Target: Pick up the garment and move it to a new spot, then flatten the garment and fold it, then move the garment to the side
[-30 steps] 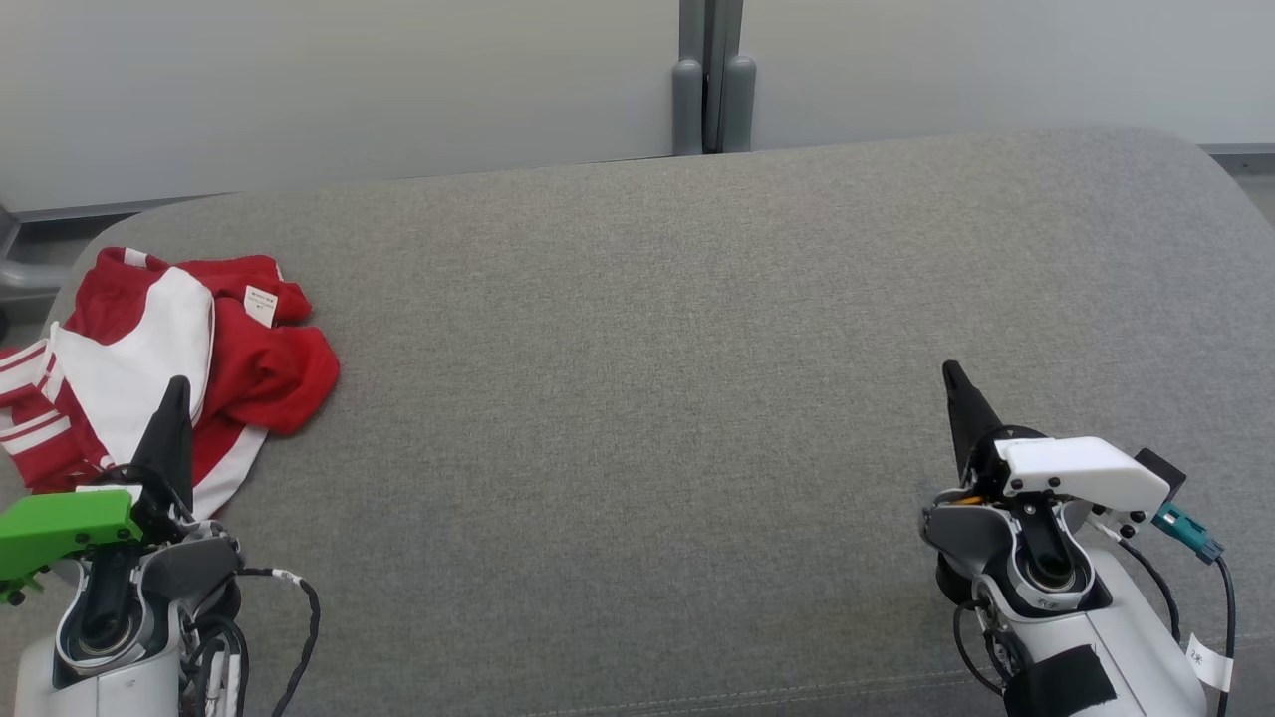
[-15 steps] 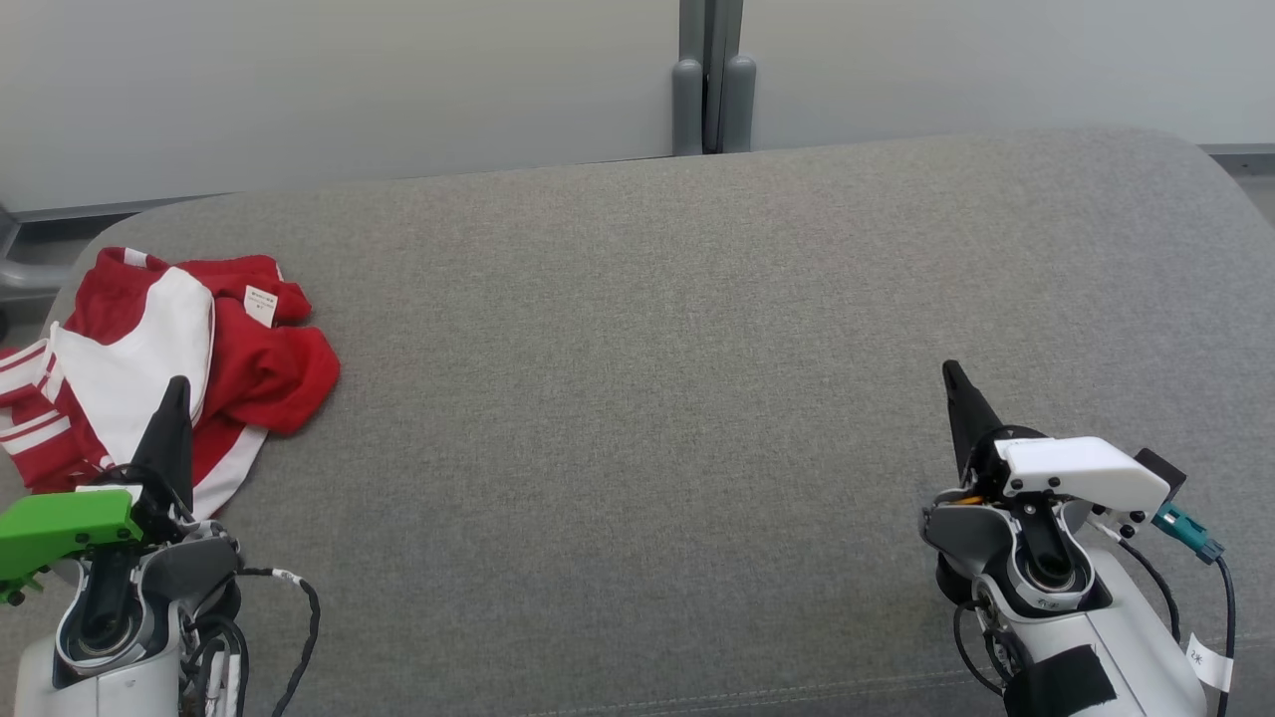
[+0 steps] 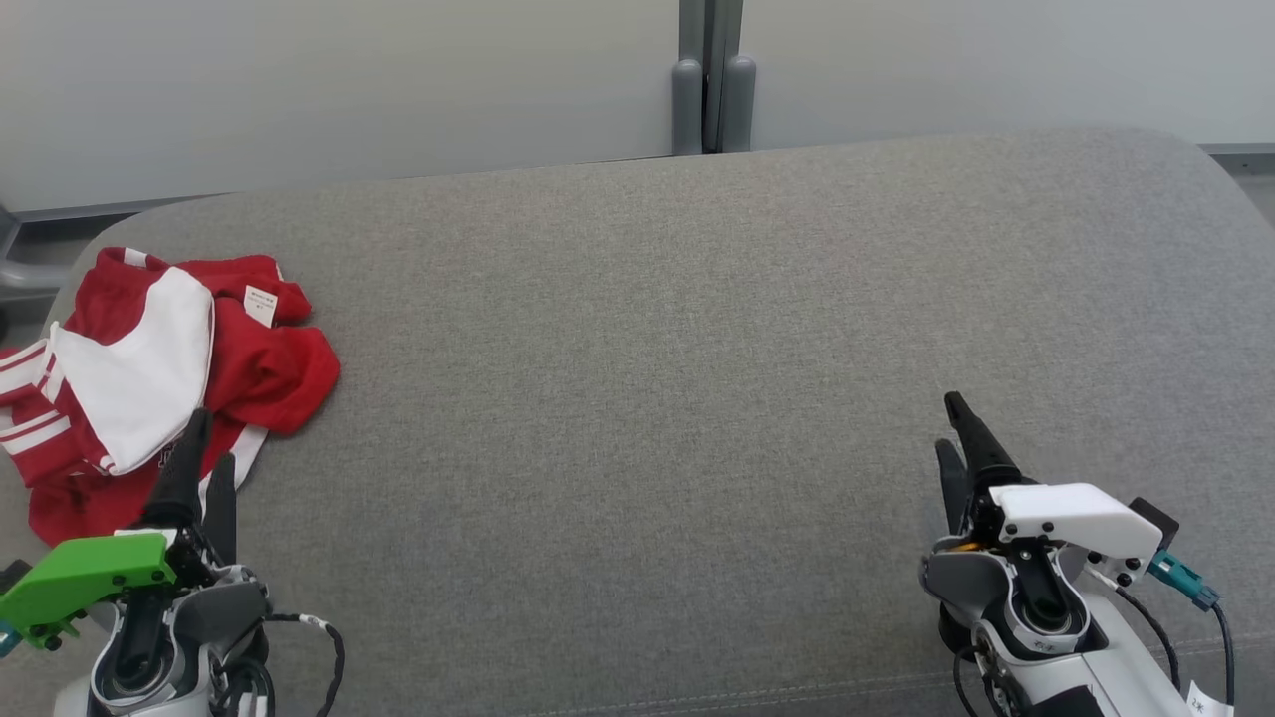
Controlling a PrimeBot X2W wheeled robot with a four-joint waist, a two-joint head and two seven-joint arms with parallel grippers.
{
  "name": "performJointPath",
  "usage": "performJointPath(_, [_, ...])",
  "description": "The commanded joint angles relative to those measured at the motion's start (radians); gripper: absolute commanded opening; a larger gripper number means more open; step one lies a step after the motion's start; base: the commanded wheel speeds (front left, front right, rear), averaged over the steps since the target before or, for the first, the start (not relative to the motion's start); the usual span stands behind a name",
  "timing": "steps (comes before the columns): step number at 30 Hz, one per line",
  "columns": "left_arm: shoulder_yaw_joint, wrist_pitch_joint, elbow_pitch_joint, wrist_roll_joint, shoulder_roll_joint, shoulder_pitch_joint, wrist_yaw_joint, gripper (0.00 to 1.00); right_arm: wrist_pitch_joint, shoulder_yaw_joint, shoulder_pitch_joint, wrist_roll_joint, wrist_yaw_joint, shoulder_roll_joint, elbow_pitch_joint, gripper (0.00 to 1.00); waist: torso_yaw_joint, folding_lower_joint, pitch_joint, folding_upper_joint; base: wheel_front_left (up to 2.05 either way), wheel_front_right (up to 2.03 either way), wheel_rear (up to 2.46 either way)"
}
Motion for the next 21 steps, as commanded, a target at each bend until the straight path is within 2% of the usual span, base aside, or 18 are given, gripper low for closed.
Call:
performJointPath(1, [-0.012, -0.014, -0.028, 0.000, 0.009, -0.020, 0.000, 1.00, -0.005, -0.001, -0.018, -0.008, 0.000, -0.005, -0.026, 1.00, 0.000, 0.0000, 0.000, 0.0000, 0.00, 0.00, 0.00])
performJointPath(13, [-0.083, -0.100, -0.105, 0.012, 0.005, 0.011, 0.000, 1.00, -0.031, 0.003, 0.017, -0.059, 0.000, -0.023, -0.090, 1.00, 0.000, 0.0000, 0.000, 0.0000, 0.00, 0.00, 0.00])
performJointPath(21, [-0.114, -0.152, -0.146, 0.127, 0.016, 0.020, 0.000, 1.00, -0.046, -0.016, 0.028, -0.175, 0.000, -0.031, -0.136, 1.00, 0.001, 0.0000, 0.000, 0.0000, 0.00, 0.00, 0.00])
